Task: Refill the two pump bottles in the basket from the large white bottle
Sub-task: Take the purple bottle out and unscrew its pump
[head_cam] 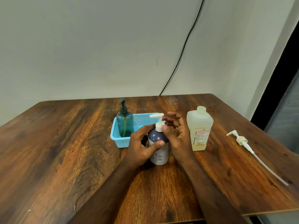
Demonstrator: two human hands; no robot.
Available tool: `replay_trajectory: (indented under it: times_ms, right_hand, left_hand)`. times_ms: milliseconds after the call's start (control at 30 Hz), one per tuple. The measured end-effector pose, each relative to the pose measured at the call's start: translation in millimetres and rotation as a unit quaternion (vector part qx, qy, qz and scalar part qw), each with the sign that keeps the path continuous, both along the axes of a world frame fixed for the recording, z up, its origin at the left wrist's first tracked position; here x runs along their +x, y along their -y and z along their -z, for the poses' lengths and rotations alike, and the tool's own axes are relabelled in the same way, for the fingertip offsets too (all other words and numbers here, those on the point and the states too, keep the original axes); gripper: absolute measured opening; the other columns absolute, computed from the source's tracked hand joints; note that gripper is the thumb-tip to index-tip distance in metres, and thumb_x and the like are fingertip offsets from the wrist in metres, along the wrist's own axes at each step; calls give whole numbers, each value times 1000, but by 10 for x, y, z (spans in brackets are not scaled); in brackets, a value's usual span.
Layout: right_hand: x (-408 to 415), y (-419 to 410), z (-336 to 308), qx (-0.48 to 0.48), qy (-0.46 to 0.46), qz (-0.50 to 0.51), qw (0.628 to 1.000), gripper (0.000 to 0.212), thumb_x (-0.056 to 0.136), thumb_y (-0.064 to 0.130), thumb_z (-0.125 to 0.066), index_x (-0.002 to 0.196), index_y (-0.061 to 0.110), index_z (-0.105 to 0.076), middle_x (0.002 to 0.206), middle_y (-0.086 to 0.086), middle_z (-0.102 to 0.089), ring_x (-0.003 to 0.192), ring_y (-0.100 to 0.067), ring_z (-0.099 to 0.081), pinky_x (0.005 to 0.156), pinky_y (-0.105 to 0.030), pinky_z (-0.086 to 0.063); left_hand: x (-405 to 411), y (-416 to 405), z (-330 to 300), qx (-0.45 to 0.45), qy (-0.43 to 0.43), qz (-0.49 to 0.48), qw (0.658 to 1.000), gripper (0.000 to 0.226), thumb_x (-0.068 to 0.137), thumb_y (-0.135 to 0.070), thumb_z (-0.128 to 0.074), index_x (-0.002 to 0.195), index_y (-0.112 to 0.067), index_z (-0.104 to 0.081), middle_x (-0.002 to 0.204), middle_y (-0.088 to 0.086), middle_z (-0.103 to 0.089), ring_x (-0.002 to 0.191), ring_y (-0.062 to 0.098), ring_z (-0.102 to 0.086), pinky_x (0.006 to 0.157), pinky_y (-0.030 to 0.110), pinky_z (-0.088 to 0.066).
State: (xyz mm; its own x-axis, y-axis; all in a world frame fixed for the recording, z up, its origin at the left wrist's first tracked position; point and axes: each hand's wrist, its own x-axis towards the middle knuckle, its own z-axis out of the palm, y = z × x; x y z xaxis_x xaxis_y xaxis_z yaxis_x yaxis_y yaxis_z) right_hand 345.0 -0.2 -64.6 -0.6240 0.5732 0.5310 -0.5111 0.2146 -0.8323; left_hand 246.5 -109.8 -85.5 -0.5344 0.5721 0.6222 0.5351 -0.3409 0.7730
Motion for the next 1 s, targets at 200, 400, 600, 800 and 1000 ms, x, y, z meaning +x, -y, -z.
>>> replay_trajectory:
  times_ms: [200, 400, 600, 800, 1000]
  right_hand:
    - [-5, 21, -9, 5, 9, 10, 1000, 32, 96, 6, -61, 118, 29, -56, 122, -5, -62, 118, -24, -62, 90, -39, -58]
    - [16, 35, -28, 8, 5, 22, 1000, 41, 87, 14, -70, 123, 25, -53, 119, -1, -64, 116, -24, -63, 90, -38, -57]
    - [0, 12, 1, -4, 20, 11, 1000, 36, 93, 11, -66, 125, 16, -51, 121, 1, -65, 119, -22, -63, 91, -38, -57]
    - [26, 22, -30, 19, 18, 31, 999, 48, 86, 8, -74, 127, 16, -49, 118, 0, -67, 116, -22, -64, 88, -32, -56]
    - [29, 46, -79, -4, 38, 55, 998, 45, 86, 9, -76, 120, 16, -49, 113, -1, -70, 110, -17, -68, 90, -42, -58]
  left_hand:
    - [-5, 6, 0, -5, -4, -6, 1000, 54, 81, -26, -78, 128, -6, -63, 120, 5, -71, 110, 26, -68, 91, 47, -57]
    - [5, 11, -10, -3, -9, -6, 1000, 53, 81, -25, -78, 127, -5, -64, 119, 4, -72, 109, 25, -69, 91, 43, -57]
    - [-17, 4, -1, -10, -15, -9, 1000, 54, 82, -27, -77, 129, -5, -63, 120, 5, -71, 110, 26, -68, 90, 47, -57]
    - [-12, 12, 4, -10, -17, -7, 1000, 54, 81, -26, -78, 129, -4, -63, 120, 6, -71, 111, 26, -68, 91, 50, -56]
    - [-5, 24, -2, -21, -13, -11, 1000, 54, 82, -27, -78, 130, -7, -62, 122, 4, -70, 112, 25, -68, 90, 47, -58]
